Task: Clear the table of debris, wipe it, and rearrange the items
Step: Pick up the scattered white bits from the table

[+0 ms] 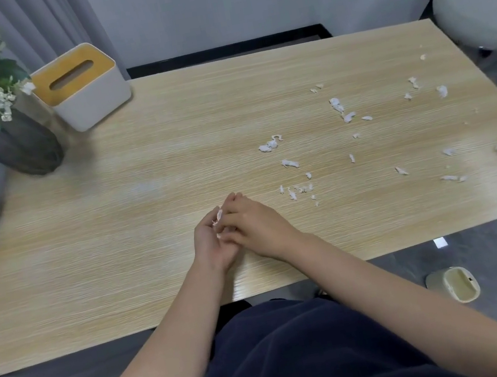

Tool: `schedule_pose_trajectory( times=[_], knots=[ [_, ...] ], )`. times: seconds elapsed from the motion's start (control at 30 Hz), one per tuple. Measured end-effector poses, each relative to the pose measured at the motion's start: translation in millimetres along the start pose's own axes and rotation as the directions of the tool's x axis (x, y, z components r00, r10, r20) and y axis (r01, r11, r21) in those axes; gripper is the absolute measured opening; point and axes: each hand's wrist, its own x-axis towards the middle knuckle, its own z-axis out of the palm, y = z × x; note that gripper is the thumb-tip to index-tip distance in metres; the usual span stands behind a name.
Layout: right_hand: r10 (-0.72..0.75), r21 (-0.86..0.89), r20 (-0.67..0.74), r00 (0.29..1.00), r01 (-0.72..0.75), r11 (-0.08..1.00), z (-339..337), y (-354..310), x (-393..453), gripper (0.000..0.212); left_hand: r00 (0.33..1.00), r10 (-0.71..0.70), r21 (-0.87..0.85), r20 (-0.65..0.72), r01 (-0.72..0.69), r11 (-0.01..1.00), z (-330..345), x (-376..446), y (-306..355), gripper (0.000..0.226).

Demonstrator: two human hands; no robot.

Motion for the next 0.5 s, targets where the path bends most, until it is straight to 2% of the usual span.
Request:
schedule_pose_trajectory(
  times=[0.1, 0.27, 0.4, 0.5],
  knots=[
    [0.025, 0.083, -0.053, 0.998, -0.02, 0.996, -5, 7, -6, 0.017, 1.0, 0.014, 0.016, -0.017, -0.014, 1.0, 9, -4, -5, 0.03],
    [0.237, 0.286, -0.202, 0.95, -0.174, 0.942, -33, 27, -17, 0.014, 0.998, 0.022, -0.026, -0.052, -0.023, 0.999, 18, -1, -17, 0.034],
    [0.43, 0.254, -0.276, 0.86, -0.366, 0.895, -47, 68, -34, 0.013, 0.998, -0.009, 0.075, -0.055, 0.013, 0.997, 23, 8, -22, 0.037],
    [0.559, 0.192, -0.257, 0.788, -0.526, 0.829, -49, 99, -49, 0.013, 0.998, -0.031, 0.099, -0.046, 0.036, 0.994, 28, 11, -31, 0.036]
  ],
)
